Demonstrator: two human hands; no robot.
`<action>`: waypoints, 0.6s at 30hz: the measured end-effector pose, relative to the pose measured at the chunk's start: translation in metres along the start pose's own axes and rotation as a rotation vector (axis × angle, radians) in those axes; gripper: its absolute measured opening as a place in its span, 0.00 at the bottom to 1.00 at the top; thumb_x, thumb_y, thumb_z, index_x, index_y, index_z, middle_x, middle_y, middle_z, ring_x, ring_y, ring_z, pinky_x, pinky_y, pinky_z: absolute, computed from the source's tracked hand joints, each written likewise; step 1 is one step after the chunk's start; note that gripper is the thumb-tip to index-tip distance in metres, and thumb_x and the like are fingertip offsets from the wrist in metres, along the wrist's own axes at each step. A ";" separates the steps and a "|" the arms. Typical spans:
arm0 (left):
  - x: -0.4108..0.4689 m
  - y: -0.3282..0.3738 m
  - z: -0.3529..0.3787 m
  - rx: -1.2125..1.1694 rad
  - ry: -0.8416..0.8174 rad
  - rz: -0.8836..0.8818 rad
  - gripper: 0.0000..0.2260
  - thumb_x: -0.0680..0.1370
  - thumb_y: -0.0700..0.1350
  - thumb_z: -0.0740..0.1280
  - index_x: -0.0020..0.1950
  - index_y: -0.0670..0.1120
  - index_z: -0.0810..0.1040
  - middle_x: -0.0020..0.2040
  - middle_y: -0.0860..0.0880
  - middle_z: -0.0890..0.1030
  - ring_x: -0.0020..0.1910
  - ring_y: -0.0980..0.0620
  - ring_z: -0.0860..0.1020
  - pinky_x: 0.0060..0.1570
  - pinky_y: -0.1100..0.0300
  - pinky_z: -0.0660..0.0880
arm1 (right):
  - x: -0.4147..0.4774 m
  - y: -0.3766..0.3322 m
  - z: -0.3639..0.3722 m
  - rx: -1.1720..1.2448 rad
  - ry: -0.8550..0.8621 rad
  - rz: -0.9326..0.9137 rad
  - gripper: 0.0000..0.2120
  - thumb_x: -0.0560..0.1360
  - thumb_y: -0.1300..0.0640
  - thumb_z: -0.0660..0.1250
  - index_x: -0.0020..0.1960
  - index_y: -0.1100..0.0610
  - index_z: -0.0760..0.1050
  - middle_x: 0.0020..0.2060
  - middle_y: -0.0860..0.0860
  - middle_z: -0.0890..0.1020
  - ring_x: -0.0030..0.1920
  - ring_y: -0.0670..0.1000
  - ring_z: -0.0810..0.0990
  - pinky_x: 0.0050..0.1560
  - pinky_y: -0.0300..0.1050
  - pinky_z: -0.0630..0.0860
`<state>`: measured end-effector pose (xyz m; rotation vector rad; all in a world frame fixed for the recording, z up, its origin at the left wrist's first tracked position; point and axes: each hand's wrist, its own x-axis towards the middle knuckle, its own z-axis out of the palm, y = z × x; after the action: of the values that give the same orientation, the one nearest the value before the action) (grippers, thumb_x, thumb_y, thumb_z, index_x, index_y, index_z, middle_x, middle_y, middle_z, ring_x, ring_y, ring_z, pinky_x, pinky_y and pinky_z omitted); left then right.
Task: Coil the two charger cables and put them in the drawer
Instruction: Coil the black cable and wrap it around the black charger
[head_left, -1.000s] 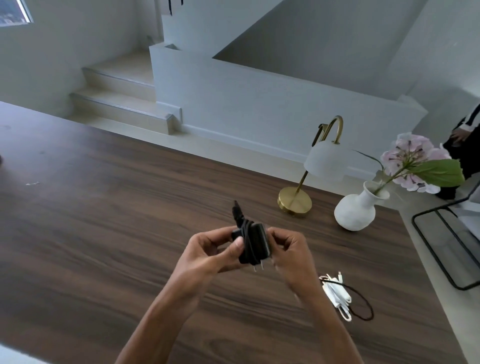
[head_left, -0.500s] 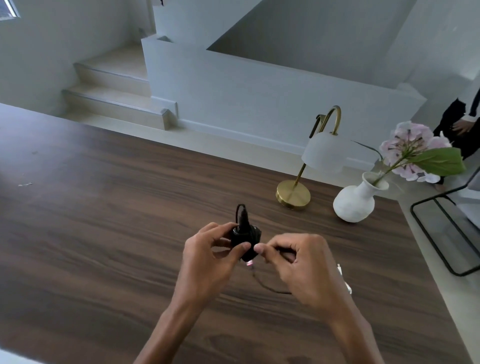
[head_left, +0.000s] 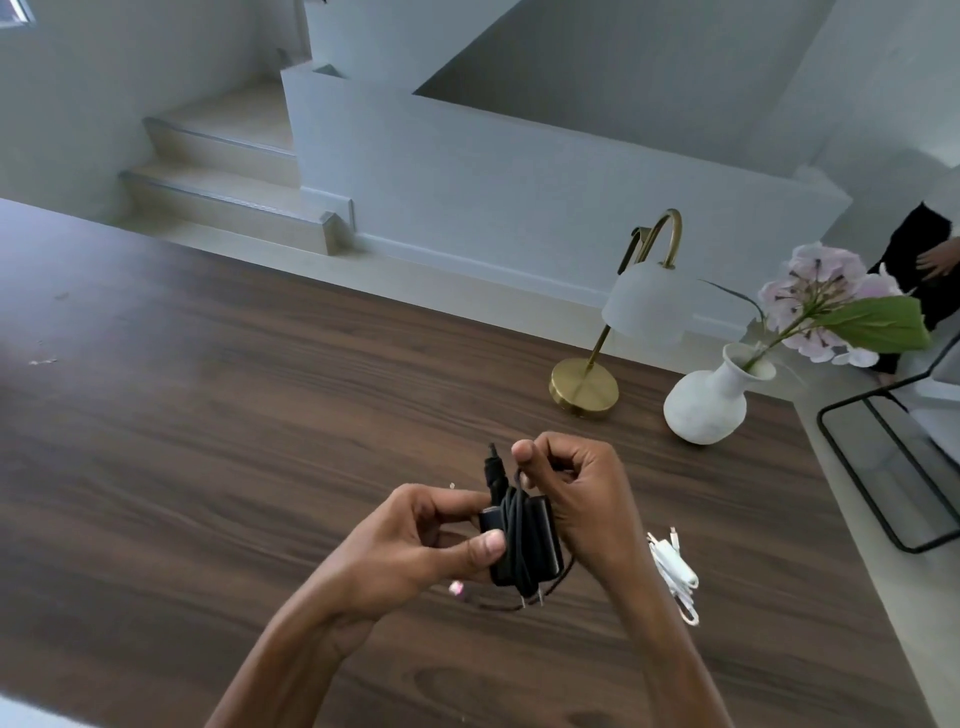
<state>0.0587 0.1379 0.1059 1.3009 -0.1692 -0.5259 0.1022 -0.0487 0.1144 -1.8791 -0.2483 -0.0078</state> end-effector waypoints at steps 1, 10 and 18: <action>0.001 -0.002 0.000 -0.023 -0.012 0.001 0.12 0.76 0.42 0.73 0.59 0.41 0.84 0.51 0.43 0.88 0.48 0.51 0.86 0.47 0.62 0.80 | -0.001 0.003 0.003 0.025 -0.011 0.014 0.25 0.73 0.36 0.66 0.29 0.55 0.72 0.25 0.46 0.73 0.27 0.45 0.70 0.30 0.38 0.67; 0.010 -0.010 -0.009 -0.275 0.184 0.095 0.23 0.69 0.52 0.78 0.59 0.40 0.84 0.53 0.42 0.87 0.52 0.51 0.86 0.48 0.63 0.81 | -0.028 0.022 0.012 -0.042 -0.038 0.067 0.16 0.80 0.52 0.66 0.36 0.57 0.83 0.24 0.42 0.79 0.28 0.39 0.73 0.33 0.33 0.70; 0.018 -0.025 -0.002 0.228 0.622 0.298 0.16 0.72 0.40 0.76 0.59 0.46 0.84 0.46 0.50 0.88 0.45 0.52 0.88 0.47 0.62 0.83 | -0.058 0.018 0.006 -0.347 -0.091 0.074 0.13 0.78 0.42 0.64 0.42 0.46 0.82 0.26 0.51 0.75 0.27 0.44 0.67 0.32 0.45 0.67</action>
<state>0.0679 0.1271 0.0787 1.5697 0.0992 0.1681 0.0480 -0.0579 0.0877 -2.2365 -0.2515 0.0912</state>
